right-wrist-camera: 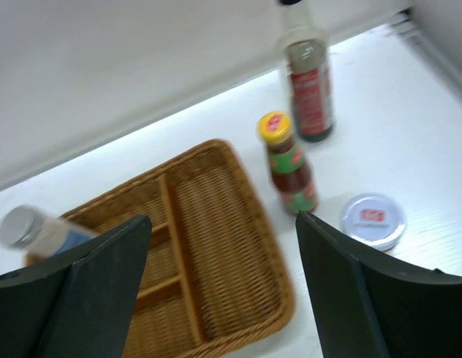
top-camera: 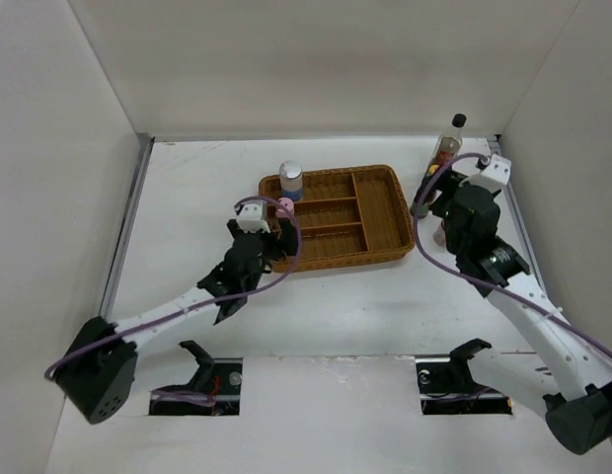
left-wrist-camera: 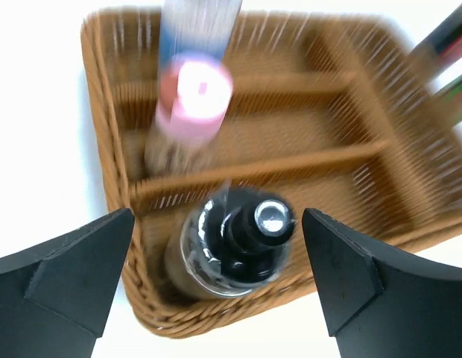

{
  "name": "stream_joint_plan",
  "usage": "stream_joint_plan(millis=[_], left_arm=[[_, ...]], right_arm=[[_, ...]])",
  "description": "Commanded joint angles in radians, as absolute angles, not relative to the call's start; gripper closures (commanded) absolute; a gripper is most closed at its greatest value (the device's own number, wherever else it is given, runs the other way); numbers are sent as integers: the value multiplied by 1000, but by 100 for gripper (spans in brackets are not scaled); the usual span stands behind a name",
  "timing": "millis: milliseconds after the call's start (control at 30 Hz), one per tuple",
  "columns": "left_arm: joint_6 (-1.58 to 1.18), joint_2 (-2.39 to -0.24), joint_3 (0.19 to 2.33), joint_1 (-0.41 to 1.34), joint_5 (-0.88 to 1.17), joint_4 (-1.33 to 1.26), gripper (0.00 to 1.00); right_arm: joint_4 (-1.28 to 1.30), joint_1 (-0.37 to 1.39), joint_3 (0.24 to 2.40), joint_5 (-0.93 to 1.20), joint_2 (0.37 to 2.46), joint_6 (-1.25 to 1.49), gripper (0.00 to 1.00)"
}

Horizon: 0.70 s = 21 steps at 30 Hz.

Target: Organize the condiment bottles

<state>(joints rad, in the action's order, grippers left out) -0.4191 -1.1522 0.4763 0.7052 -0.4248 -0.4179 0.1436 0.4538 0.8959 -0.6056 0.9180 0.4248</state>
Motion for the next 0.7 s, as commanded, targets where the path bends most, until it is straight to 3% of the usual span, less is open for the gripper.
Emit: stream_joint_plan(millis=[0, 267, 667], left_arm=[[-423, -972, 466, 693, -471, -580, 0], [-495, -747, 329, 581, -692, -678, 0], [-606, -833, 173, 467, -675, -813, 0]], right_arm=[[202, 377, 1034, -589, 995, 356, 13], [248, 216, 1319, -542, 1294, 327, 6], [253, 65, 1710, -442, 1761, 244, 9]])
